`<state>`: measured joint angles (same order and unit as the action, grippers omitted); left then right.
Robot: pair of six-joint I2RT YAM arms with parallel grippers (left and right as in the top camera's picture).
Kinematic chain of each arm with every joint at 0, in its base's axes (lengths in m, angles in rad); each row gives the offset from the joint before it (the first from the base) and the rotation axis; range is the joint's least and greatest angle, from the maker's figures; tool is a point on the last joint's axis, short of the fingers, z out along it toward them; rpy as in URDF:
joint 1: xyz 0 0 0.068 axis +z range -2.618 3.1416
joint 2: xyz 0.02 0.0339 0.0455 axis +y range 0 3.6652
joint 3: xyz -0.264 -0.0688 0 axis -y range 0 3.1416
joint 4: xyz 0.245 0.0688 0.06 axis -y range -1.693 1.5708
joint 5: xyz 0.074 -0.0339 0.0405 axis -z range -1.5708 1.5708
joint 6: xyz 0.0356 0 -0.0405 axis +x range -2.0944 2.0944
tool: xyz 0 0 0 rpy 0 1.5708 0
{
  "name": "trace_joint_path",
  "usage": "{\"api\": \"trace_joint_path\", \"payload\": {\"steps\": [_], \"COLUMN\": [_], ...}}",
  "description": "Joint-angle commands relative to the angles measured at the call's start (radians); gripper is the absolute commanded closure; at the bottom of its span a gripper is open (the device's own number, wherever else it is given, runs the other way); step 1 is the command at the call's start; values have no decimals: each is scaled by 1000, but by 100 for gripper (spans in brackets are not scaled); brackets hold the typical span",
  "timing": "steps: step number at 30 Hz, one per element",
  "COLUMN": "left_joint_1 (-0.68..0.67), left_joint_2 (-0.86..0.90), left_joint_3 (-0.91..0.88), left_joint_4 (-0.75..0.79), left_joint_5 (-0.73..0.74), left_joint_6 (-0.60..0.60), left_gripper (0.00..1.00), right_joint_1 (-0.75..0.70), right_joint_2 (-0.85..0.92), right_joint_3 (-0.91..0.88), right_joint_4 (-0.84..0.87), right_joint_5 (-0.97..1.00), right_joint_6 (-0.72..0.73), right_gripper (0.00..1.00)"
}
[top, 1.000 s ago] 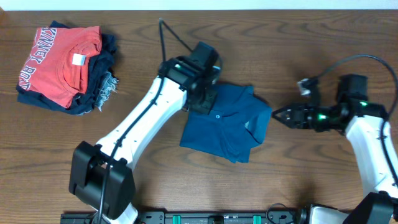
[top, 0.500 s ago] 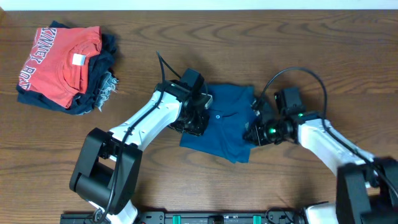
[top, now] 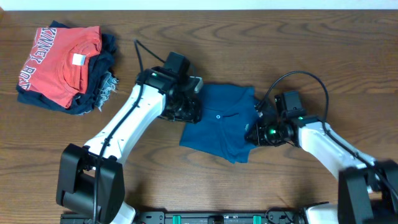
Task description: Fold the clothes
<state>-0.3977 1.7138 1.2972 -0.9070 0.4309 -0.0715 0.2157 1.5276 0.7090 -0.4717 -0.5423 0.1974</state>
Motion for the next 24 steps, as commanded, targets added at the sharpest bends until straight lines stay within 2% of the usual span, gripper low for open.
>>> {"api": "trace_joint_path", "payload": {"steps": [1, 5, 8, 13, 17, 24], "left_joint_1": [13, 2, -20, -69, -80, -81], "left_joint_2": [0, 5, 12, 14, 14, 14], "left_joint_3": [-10, -37, -60, -142, -241, -334], "left_joint_4": [-11, -10, -3, 103, 225, 409], "left_joint_5": [35, 33, 34, 32, 32, -6], "left_joint_6": [-19, -19, -21, -144, -288, -391], "left_gripper": [55, 78, 90, 94, 93, 93], "right_joint_1": [-3, -3, -3, 0, 0, -2], "right_joint_2": [-125, -250, -288, -237, -109, 134], "right_joint_3": [-2, -2, -2, -2, -2, -2], "right_joint_4": [4, 54, 106, 241, 353, 415], "right_joint_5": [18, 19, 26, 44, 41, 84], "right_joint_6": [16, 43, 80, 106, 113, 113], "right_gripper": [89, 90, 90, 85, 85, 84]}}
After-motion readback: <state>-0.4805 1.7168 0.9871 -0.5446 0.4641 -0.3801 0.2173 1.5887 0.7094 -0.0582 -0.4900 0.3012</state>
